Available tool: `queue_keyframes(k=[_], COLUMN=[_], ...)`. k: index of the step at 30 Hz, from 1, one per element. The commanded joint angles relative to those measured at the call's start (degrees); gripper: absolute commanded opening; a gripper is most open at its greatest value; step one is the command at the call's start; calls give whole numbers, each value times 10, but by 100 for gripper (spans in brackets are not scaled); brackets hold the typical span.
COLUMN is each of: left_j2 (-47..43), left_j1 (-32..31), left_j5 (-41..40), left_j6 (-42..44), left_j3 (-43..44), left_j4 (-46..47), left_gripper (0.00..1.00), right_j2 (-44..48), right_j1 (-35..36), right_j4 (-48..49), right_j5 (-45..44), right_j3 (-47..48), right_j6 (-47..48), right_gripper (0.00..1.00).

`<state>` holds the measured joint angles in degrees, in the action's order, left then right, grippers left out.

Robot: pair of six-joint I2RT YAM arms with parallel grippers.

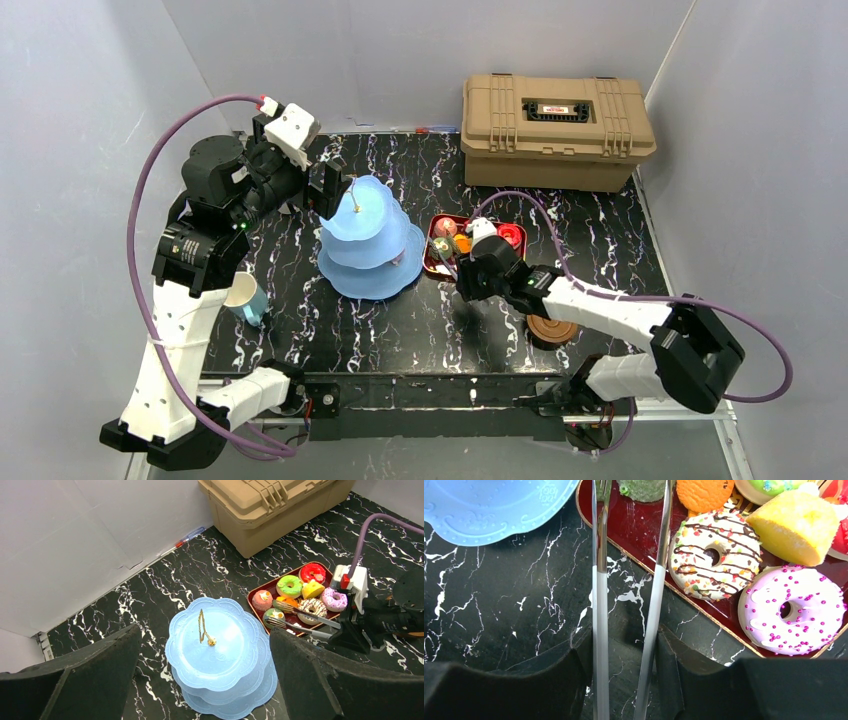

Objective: Serve the afternoon tea
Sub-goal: Pick up the desert from the tray.

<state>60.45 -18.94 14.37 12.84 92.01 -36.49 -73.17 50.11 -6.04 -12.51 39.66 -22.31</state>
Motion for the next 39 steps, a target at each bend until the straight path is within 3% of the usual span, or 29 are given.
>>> queue_keyframes(k=[1, 16, 25, 39], left_j2=[-4, -4, -5, -10], left_j1=[-2, -2, -2, -2], left_j5=[8, 12, 12, 12], left_j6=[-3, -7, -10, -10], left_j3=[17, 18, 20, 17], left_j4=[-1, 0, 0, 0], left_gripper=[98, 98, 98, 98], right_j2=[-15, 3, -68, -102], right_j1=[-6, -11, -21, -42], right_j4=[35, -41, -187, -270], right_j5=[15, 68, 71, 81], right_j3=[-4, 9, 138, 218], right_j6=[7, 28, 57, 76], right_gripper=[52, 52, 52, 54])
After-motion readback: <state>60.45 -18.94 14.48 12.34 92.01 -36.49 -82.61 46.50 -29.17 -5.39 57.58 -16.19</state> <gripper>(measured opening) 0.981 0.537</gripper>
